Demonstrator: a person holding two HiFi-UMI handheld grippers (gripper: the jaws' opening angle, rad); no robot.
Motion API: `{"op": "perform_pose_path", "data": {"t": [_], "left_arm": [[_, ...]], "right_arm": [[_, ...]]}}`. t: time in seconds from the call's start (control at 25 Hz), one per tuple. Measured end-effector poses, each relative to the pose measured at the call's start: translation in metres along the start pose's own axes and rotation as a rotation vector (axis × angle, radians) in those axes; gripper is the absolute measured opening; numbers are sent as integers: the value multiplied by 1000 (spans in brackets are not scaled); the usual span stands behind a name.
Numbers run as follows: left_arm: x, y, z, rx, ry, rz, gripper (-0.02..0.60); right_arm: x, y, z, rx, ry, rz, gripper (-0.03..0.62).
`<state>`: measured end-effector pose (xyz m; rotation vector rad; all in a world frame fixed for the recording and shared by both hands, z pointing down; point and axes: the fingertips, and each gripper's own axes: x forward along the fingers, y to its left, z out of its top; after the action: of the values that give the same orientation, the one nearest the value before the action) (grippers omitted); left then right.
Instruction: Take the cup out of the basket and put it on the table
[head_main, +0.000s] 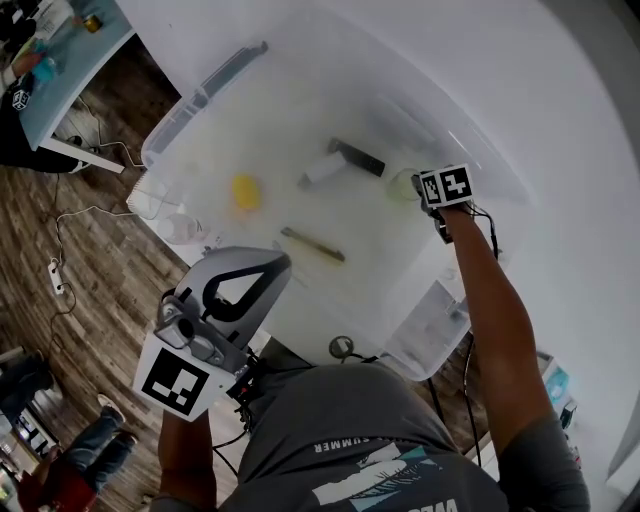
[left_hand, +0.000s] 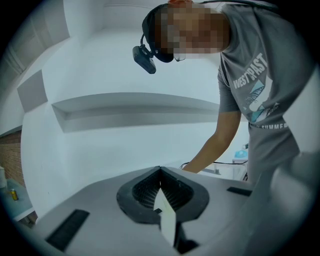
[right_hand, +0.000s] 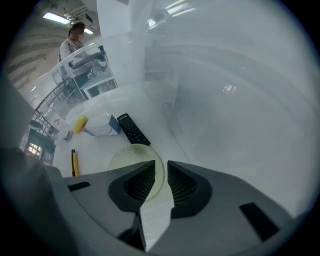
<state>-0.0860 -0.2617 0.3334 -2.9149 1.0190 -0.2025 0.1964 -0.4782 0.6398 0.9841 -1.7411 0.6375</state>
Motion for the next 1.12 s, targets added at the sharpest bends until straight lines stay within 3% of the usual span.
{"op": "perform_pose_path", "data": {"t": [0.12,0.36,0.8,1.12], "left_arm": [[-4,0,2,0,-1,12,9],[-11,-3,1,4,3,34,9],[-33,-24,12,32,2,104,9],[-60,-49,12,24,8,177,9]], "right_arm": [[3,-1,-3,-11,17,-10,35],[-17,12,16,-58,-52,-7,31],[-135,95,76,-191,-380,81,31],[-248,175,83,-323,-608,158,31]]}}
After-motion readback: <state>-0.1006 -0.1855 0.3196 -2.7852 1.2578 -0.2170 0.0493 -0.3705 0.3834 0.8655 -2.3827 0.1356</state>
